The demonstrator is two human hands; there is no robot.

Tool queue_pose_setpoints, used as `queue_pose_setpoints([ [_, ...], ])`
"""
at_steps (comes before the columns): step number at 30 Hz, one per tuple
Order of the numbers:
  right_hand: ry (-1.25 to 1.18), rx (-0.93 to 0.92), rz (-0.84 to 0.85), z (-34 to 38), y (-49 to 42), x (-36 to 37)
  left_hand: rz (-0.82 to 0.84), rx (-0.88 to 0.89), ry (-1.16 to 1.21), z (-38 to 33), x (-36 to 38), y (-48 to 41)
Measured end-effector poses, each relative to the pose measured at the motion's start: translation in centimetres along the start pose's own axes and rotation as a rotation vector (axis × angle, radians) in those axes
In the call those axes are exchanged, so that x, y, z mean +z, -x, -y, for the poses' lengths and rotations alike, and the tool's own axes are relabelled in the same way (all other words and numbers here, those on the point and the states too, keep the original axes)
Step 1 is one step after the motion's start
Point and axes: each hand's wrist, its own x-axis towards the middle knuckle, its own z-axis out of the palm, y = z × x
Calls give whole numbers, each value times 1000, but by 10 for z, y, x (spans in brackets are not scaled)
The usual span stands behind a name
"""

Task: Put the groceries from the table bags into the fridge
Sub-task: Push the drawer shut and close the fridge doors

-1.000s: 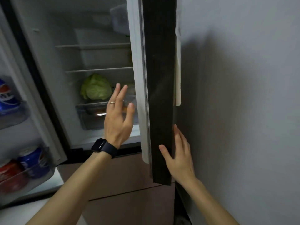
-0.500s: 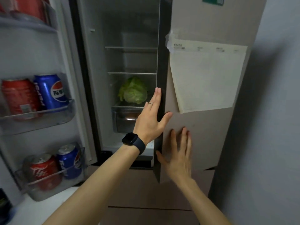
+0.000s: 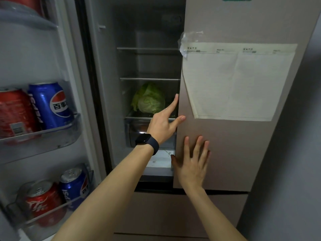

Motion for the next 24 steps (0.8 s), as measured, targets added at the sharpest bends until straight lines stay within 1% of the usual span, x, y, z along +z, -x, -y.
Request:
queue_pose_setpoints([
  [3, 17, -3, 13, -1, 1, 1, -9, 8, 3, 3, 2, 1],
  [7, 20, -26, 62, -2, 5, -18, -1, -43, -44, -4, 2, 5],
  [9, 7, -58, 123, -5, 9, -37, 25, -87, -78, -10, -1, 6],
  [11, -30, -96, 220, -14, 13, -59, 66, -140, -111, -16, -8, 11],
  [14, -188, -128, 365, -25, 25, -92, 139, -164, -199, -22, -25, 43],
  [16, -320, -131, 390, -22, 44, -110, 150, -148, -229, -23, -40, 84],
  [18, -477, -97, 368, -13, 68, -125, 155, -158, -233, -22, -59, 129],
  [21, -683, -46, 366, 15, 108, -139, 127, -254, -289, -19, -97, 204],
  [24, -803, -45, 427, 58, 144, -143, 33, -355, -353, -15, -141, 275],
])
